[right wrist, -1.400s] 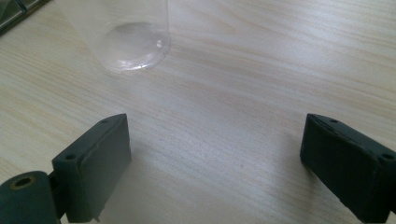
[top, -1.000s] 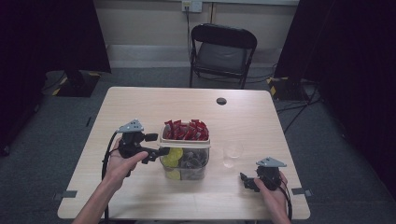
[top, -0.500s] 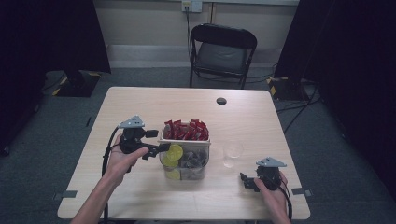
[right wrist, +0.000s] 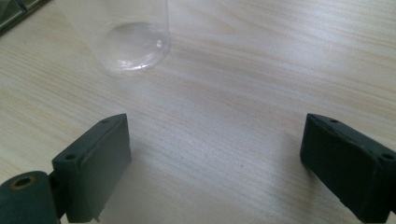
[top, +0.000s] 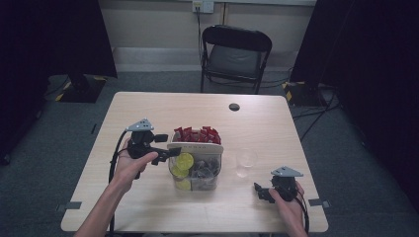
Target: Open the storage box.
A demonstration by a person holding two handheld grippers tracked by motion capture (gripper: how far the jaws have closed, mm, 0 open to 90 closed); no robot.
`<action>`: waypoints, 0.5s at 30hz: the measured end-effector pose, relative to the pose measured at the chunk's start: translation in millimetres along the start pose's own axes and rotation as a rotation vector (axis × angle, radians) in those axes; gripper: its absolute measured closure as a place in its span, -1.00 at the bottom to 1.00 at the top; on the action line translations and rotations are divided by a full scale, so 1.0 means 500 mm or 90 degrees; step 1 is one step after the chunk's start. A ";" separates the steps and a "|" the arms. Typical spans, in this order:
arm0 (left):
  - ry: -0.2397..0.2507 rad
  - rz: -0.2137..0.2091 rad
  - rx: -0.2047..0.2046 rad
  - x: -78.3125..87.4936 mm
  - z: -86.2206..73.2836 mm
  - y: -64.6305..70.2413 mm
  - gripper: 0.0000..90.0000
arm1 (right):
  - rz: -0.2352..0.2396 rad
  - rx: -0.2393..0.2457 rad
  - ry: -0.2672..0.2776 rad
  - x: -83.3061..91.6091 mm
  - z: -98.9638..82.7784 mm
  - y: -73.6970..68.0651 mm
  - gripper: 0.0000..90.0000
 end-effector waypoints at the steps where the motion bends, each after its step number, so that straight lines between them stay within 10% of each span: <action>1: 0.000 0.000 0.004 -0.001 0.000 0.000 -0.63 | 0.000 0.000 0.000 0.000 0.000 0.000 -0.82; 15: 0.006 0.040 0.022 -0.010 0.007 -0.016 -0.62 | 0.002 0.000 -0.001 0.000 0.000 0.000 -0.82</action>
Point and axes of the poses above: each handheld gripper's, and its own axes: x roughly backward along the jaws, z roughly out of its top, y roughly to its right, the point moved 1 cm from there along -x, roughly forward along the jaws, and after that the axes turned 6 degrees about y, right-handed, at the moved point
